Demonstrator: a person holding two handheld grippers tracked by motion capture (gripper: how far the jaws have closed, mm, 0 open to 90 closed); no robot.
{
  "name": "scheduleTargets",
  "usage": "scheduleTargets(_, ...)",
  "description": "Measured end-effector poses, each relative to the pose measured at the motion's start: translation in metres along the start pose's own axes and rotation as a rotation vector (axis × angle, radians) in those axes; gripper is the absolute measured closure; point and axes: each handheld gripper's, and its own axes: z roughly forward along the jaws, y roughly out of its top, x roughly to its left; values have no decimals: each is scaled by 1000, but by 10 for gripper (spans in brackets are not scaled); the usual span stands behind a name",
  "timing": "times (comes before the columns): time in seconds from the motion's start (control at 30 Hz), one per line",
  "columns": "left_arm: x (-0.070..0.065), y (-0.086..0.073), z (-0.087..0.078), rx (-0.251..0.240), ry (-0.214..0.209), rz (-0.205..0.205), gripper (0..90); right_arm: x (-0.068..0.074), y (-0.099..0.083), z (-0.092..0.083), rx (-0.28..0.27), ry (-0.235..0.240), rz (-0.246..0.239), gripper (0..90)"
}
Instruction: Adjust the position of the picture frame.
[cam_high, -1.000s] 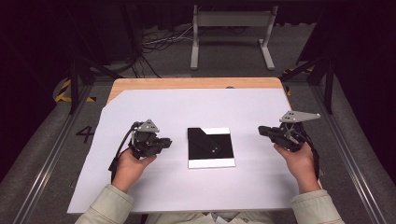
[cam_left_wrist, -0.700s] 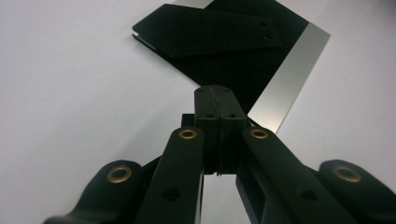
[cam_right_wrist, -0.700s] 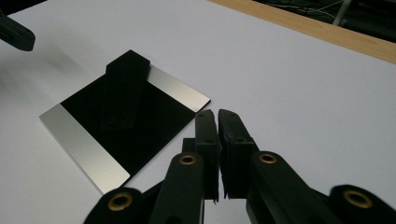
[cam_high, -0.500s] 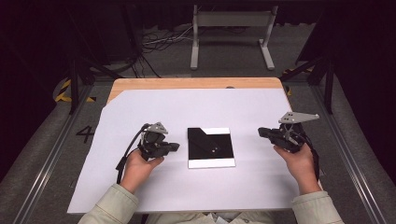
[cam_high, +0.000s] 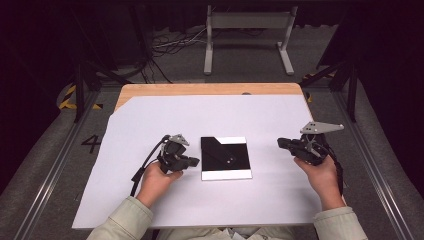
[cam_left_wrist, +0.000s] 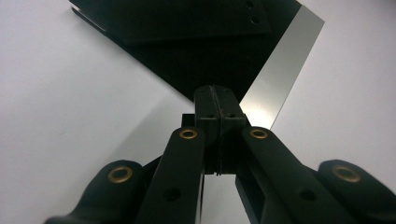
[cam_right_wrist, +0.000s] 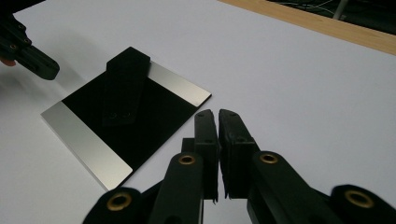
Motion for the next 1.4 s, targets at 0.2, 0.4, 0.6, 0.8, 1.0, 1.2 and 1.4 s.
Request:
scheduleTargets(0.2, -2, 0, 9, 53, -11, -3, 900, 0, -1, 0, 0, 1, 5, 856)
scheduleTargets(0.4, -3, -1, 15, 92, -29, 6, 900, 1, -1, 2, 1, 7, 0, 853)
scheduleTargets(0.6, -3, 0, 19, 118, -31, 15, 900, 0, -1, 1, 0, 7, 3, 854)
scheduleTargets(0.8, -5, 1, 21, 118, -45, 12, 900, 0, -1, 2, 1, 8, 2, 854)
scheduleTargets(1.0, -7, 1, 22, 117, -37, 16, 900, 0, -1, 2, 1, 8, 5, 856)
scheduleTargets(1.2, -13, 2, 26, 112, -45, 27, 900, 0, -1, 2, 3, 11, 6, 856)
scheduleTargets(1.4, -23, 5, 32, 114, -54, 54, 900, 1, -1, 3, 3, 12, 12, 857)
